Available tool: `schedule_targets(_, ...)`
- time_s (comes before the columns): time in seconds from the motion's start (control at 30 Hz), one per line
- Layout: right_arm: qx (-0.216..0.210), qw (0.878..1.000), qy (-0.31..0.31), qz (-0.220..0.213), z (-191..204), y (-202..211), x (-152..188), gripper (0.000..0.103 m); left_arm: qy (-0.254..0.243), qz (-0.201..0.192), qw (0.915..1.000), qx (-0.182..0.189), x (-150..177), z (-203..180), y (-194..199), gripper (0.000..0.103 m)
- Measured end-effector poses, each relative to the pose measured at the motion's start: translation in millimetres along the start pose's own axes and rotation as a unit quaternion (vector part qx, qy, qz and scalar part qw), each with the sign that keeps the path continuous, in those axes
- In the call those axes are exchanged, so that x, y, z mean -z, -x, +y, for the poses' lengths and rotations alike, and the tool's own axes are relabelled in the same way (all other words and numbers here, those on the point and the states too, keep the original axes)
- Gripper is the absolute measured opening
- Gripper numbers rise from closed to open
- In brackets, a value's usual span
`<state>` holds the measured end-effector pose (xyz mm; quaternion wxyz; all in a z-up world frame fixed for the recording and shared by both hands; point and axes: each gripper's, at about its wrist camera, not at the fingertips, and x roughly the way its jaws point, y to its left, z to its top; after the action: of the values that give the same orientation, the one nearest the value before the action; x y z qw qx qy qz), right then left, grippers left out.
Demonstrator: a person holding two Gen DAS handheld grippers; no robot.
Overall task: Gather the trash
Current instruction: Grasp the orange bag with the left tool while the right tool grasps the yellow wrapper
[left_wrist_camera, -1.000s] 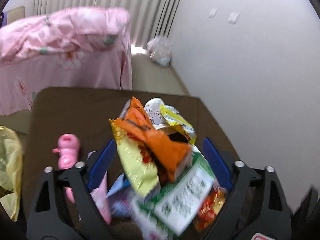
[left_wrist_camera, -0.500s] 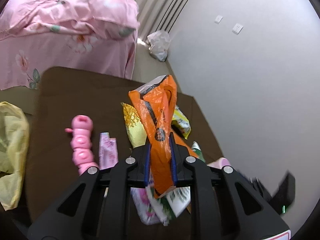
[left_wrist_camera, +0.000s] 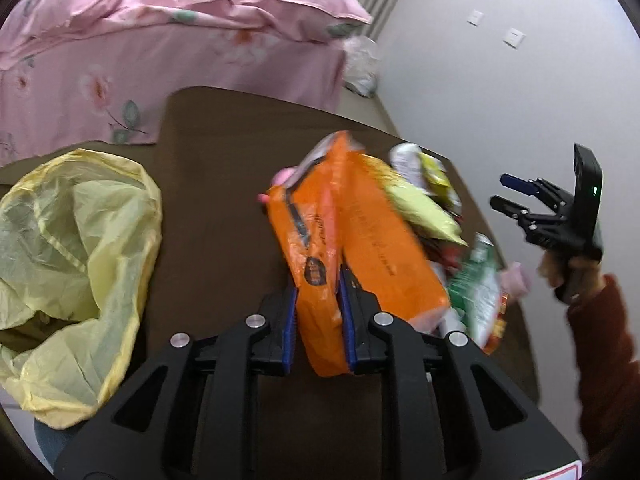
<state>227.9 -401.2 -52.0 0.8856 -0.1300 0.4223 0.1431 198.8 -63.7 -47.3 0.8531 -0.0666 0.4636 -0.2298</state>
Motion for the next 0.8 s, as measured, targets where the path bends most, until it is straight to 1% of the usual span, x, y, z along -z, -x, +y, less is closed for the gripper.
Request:
schedule_targets(0.07, -0.025, 1.000, -0.002, 0.010, -11.8, -12.5, -0.5, 0.063, 0.006, -0.021, 0.9997, -0.004, -1.1, 4.6, -7.2, 0.025)
schedule_targets(0.17, -0.058, 0.998, 0.013, 0.013, -16.8, -31.6, -6.7, 0.063, 0.012, -0.041, 0.9990, -0.012, -3.5, 6.2, -13.3, 0.031)
schedule_targets(0.23, -0.074, 0.997, 0.022, 0.018, -16.6, -44.5, -10.8, 0.063, 0.016, -0.053, 0.9982, -0.021, -7.0, 5.6, -16.7, 0.038)
schedule_targets(0.33, -0.085, 0.995, 0.028, 0.043, -14.7, -71.1, -15.9, 0.063, 0.016, -0.058, 0.9977, -0.032, -10.5, 5.2, -19.4, 0.042)
schedule_targets(0.37, -0.085, 0.994, 0.033, 0.053, -13.4, -77.6, -16.6, 0.054, 0.016, -0.056, 0.9978, -0.033, -11.5, 4.4, -20.2, 0.043)
schedule_targets(0.4, -0.093, 0.993, 0.036, 0.059, -12.4, -81.9, -15.6, 0.042, 0.016, -0.054, 0.9979, -0.033, -11.3, 4.2, -21.0, 0.047)
schedule_targets(0.43, -0.103, 0.992, 0.036, 0.061, -11.4, -83.0, -14.4, 0.036, 0.014, -0.052, 0.9980, -0.032, -10.4, 3.9, -21.1, 0.049)
schedule_targets(0.5, -0.105, 0.993, 0.025, 0.054, -10.9, -76.1, -13.3, 0.033, 0.013, -0.051, 0.9981, -0.033, -8.3, 4.9, -21.8, 0.051)
schedule_targets(0.57, -0.109, 0.993, 0.011, 0.050, -10.3, -66.1, -13.1, 0.030, 0.021, -0.053, 0.9978, -0.034, -5.5, 9.2, -21.4, 0.055)
schedule_targets(0.67, -0.079, 0.996, -0.001, 0.047, -0.6, -42.7, -18.6, 0.029, 0.040, -0.055, 0.9973, -0.030, 0.2, 16.4, -22.0, 0.057)
schedule_targets(0.7, -0.069, 0.997, -0.008, 0.043, 2.6, -31.7, -21.5, 0.029, 0.048, -0.054, 0.9971, -0.025, 1.3, 18.6, -21.8, 0.059)
schedule_targets(0.77, -0.056, 0.998, -0.028, 0.030, 7.4, -11.7, -24.9, 0.029, 0.069, -0.051, 0.9963, -0.008, 5.2, 23.2, -20.8, 0.059)
schedule_targets(0.8, -0.050, 0.998, -0.035, 0.024, 9.9, -3.2, -27.0, 0.029, 0.075, -0.049, 0.9960, -0.005, 6.1, 24.2, -20.7, 0.059)
